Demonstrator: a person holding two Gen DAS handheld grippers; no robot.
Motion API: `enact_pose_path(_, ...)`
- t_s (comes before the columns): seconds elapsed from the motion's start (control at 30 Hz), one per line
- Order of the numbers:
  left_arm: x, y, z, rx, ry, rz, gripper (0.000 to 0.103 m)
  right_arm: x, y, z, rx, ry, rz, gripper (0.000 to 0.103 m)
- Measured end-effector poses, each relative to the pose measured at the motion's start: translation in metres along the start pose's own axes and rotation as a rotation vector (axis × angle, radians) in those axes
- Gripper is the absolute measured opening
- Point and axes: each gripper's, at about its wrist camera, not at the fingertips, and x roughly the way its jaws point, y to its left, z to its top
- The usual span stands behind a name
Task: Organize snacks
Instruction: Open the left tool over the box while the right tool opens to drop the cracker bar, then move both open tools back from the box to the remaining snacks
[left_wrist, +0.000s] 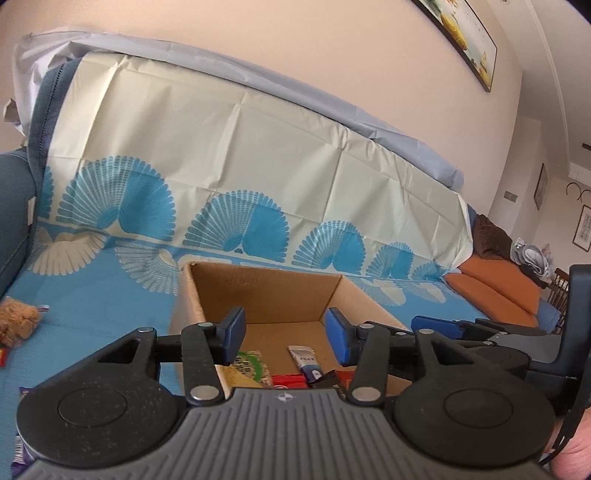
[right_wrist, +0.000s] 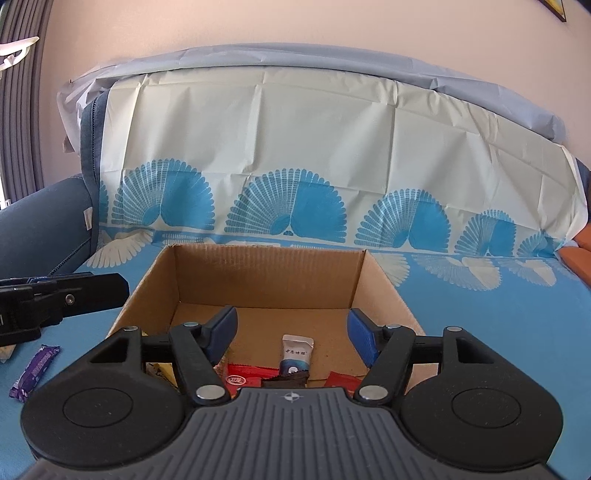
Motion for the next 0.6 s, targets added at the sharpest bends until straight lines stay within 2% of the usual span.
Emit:
enact_pose_path(0.1, -0.008, 0.014, 0.005, 0.019, 0.02, 0.1, 0.062, -0.003, 0.016, 0.001, 0.012, -0.007, 0.021, 0.067)
enact_pose_path(0.2, -0.008, 0.037, 0.014, 0.096, 0.108, 0.227, 0.062, -0.004, 0.033, 0.002, 0.045, -0.006, 0.059, 0.063)
enact_pose_path(0.27, -0.012, 0.056, 0.022, 0.134, 0.144, 0.267, 0.062, -0.004, 0.044, 0.003, 0.073, -0.003, 0.092, 0.058)
enact_pose_path(0.3, -0.016, 0.067, 0.027, 0.153, 0.155, 0.288, 0.058, -0.004, 0.05, 0.003, 0.089, 0.002, 0.113, 0.055)
enact_pose_path(0.37, -0.028, 0.089, 0.031, 0.187, 0.15, 0.298, 0.033, -0.004, 0.061, 0.003, 0.12, 0.009, 0.158, 0.045)
enact_pose_path(0.4, -0.035, 0.099, 0.029, 0.219, 0.139, 0.314, 0.016, -0.004, 0.068, 0.004, 0.129, 0.012, 0.181, 0.042)
enact_pose_path(0.43, -0.043, 0.11, 0.021, 0.249, 0.131, 0.355, 0.014, -0.005, 0.075, 0.004, 0.132, 0.014, 0.204, 0.035)
enact_pose_path(0.5, -0.051, 0.138, 0.023, 0.143, 0.16, 0.413, 0.006, -0.006, 0.089, 0.004, 0.128, 0.006, 0.253, 0.031)
enact_pose_path(0.6, -0.07, 0.175, 0.03, -0.01, 0.131, 0.467, 0.006, -0.008, 0.113, 0.005, 0.109, -0.01, 0.333, 0.028)
